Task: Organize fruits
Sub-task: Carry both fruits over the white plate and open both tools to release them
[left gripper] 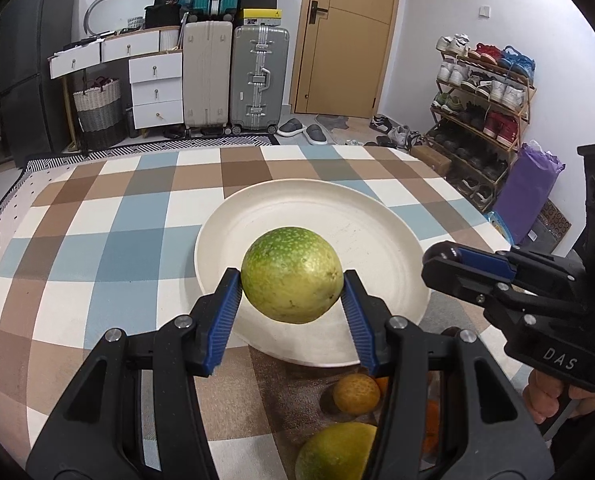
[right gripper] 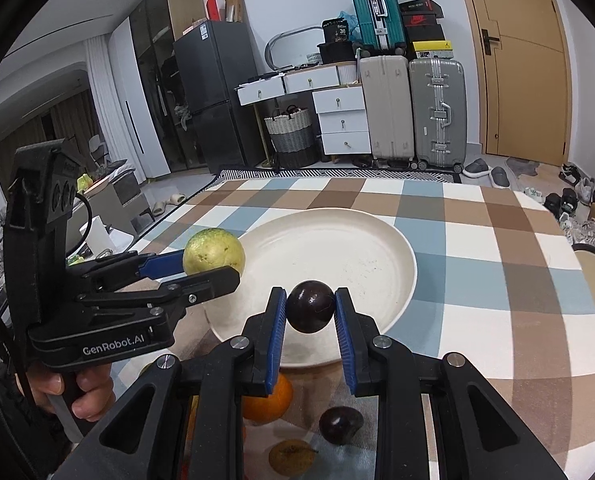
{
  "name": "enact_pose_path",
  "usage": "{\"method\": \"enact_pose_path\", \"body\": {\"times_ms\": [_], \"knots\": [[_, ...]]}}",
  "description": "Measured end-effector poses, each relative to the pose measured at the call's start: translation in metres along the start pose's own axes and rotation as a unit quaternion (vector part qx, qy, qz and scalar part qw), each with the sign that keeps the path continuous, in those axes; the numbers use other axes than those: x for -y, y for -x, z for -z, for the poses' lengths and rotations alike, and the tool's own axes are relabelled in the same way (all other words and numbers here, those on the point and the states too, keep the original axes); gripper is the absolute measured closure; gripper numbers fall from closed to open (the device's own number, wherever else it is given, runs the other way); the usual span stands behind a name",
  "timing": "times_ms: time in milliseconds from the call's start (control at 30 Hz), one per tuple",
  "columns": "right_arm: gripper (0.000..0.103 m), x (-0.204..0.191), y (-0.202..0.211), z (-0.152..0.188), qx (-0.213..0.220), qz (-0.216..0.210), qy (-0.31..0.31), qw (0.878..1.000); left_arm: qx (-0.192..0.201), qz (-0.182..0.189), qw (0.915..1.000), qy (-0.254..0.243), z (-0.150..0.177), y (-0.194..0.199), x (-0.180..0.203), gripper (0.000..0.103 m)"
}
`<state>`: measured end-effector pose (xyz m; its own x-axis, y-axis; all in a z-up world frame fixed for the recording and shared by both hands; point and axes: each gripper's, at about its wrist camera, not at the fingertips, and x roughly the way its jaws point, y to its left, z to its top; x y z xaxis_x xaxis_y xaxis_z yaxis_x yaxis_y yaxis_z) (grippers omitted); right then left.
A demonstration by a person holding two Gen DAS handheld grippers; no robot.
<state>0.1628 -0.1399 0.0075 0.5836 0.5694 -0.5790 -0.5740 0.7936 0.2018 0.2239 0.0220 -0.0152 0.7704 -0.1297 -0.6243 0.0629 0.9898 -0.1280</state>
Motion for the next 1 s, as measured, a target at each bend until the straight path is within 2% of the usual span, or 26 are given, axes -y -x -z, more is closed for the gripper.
{"method": "enact_pose_path", "body": {"times_ms": [233, 600, 633, 700, 733, 800, 867, 900, 967, 1000], "knots": [[0.078, 0.005, -0.017, 0.003, -0.024, 0.005, -0.006, 1.000, -0.021, -0.012, 0.9997, -0.010, 0.006, -0.018, 0.002, 0.054], [0.078, 0.006, -0.021, 0.003, -0.031, 0.004, -0.006, 1.000, -0.030, -0.019, 0.9994, -0.002, 0.008, -0.024, -0.002, 0.054], [0.076, 0.006, -0.021, 0.002, -0.031, 0.004, -0.006, 0.999, -0.030, -0.019, 0.9994, -0.002, 0.008, -0.024, -0.002, 0.054], [0.064, 0.007, -0.018, 0.002, -0.021, 0.007, -0.010, 1.000, -0.029, -0.023, 0.9993, -0.002, 0.008, -0.023, -0.002, 0.054], [0.055, 0.007, -0.016, 0.002, -0.012, 0.006, -0.013, 1.000, -0.027, -0.024, 0.9993, -0.001, 0.008, -0.022, -0.003, 0.054], [0.052, 0.007, -0.009, 0.002, 0.009, 0.011, -0.010, 1.000, -0.016, -0.023, 0.9996, 0.005, 0.008, -0.018, -0.005, 0.049], [0.045, 0.008, -0.006, 0.002, 0.012, 0.027, -0.001, 1.000, -0.005, -0.028, 0.9996, 0.010, 0.010, -0.011, -0.007, 0.027], [0.041, 0.009, -0.005, 0.003, 0.010, 0.033, 0.000, 0.999, 0.008, -0.029, 0.9994, 0.015, 0.010, -0.006, -0.009, 0.021], [0.028, 0.014, -0.002, 0.005, 0.012, 0.029, -0.012, 0.999, 0.027, -0.028, 0.9991, 0.017, 0.011, 0.003, -0.012, 0.018], [0.025, 0.016, 0.000, 0.006, 0.013, 0.028, -0.014, 0.999, 0.030, -0.030, 0.9990, 0.017, 0.011, 0.005, -0.013, 0.012]]}}
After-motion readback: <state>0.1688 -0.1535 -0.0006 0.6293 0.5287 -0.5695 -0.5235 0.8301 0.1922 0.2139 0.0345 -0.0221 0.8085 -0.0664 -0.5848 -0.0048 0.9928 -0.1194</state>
